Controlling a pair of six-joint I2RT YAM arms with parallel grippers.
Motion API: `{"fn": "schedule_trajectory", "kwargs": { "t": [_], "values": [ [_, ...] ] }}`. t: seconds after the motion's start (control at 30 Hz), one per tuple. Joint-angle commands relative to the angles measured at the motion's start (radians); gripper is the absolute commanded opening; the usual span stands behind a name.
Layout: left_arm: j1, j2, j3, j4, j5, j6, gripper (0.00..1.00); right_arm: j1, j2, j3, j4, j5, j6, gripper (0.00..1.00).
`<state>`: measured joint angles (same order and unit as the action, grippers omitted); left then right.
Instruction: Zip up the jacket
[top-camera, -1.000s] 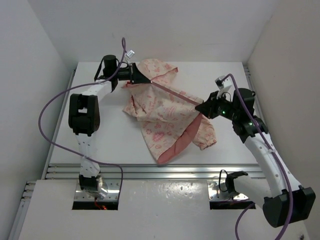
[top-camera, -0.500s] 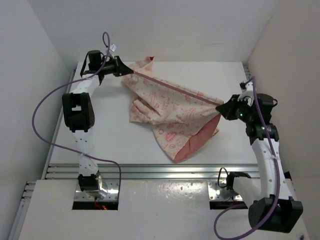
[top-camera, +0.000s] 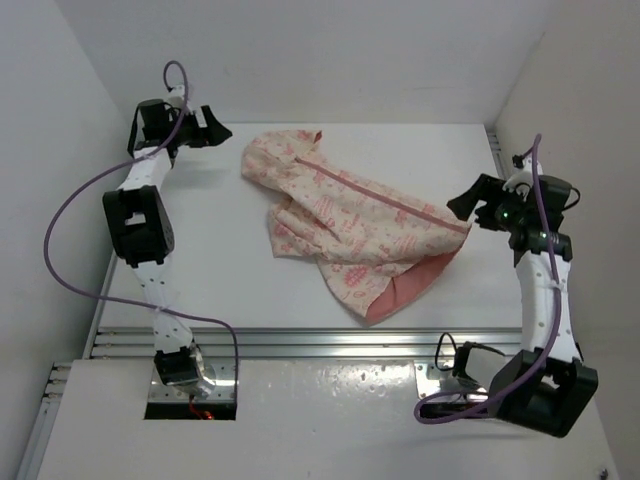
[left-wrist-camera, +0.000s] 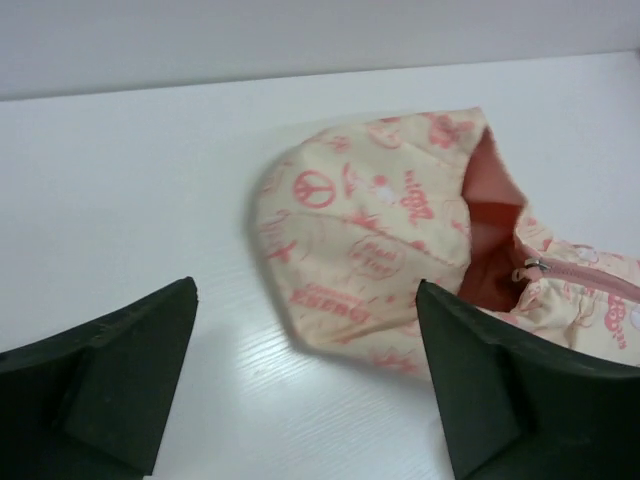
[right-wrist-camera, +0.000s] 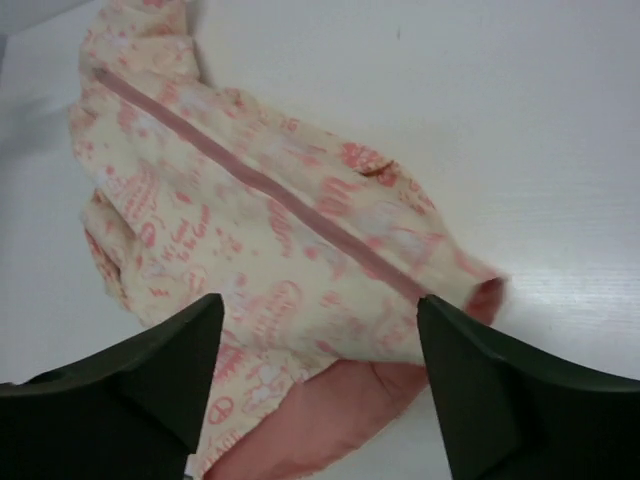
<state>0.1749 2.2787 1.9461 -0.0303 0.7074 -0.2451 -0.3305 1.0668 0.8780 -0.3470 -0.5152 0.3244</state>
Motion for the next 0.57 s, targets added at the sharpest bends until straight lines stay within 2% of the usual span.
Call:
{"fn": "schedule_trajectory", "kwargs": {
  "t": [0.0, 0.03, 0.07, 0.13, 0.2, 0.27, 0.4, 0.53],
  "values": [
    [-0.028, -0.172, 0.030, -0.063, -0.049, 0.156, 1.00, 0.008, 0.051, 0.142, 0.028, -0.026, -0.002, 0.84],
    [-0.028, -0.200, 0.030, -0.095, -0.049, 0.185, 1.00, 0.014, 0.059, 0.157, 0.011, -0.063, -0.046, 0.97],
    [-0.043, -0.231, 0.019, -0.126, -0.060, 0.216, 1.00, 0.034, 0.068, 0.174, -0.001, -0.065, -0.067, 1.00],
    [-0.083, -0.310, 0.010, -0.233, -0.180, 0.286, 1.00, 0.064, 0.126, 0.257, -0.064, -0.072, -0.115, 1.00],
    [-0.107, -0.341, 0.010, -0.362, -0.241, 0.338, 1.00, 0.074, 0.198, 0.307, -0.114, -0.059, -0.142, 1.00],
    [-0.118, -0.380, -0.042, -0.408, -0.313, 0.339, 1.00, 0.076, 0.240, 0.337, -0.142, -0.036, -0.166, 1.00],
    [-0.083, -0.421, -0.166, -0.418, -0.371, 0.294, 1.00, 0.067, 0.388, 0.371, -0.142, 0.004, -0.231, 1.00],
    [-0.028, -0.394, -0.191, -0.398, -0.425, 0.294, 1.00, 0.032, 0.488, 0.377, -0.081, 0.014, -0.222, 1.00]
  ]
}}
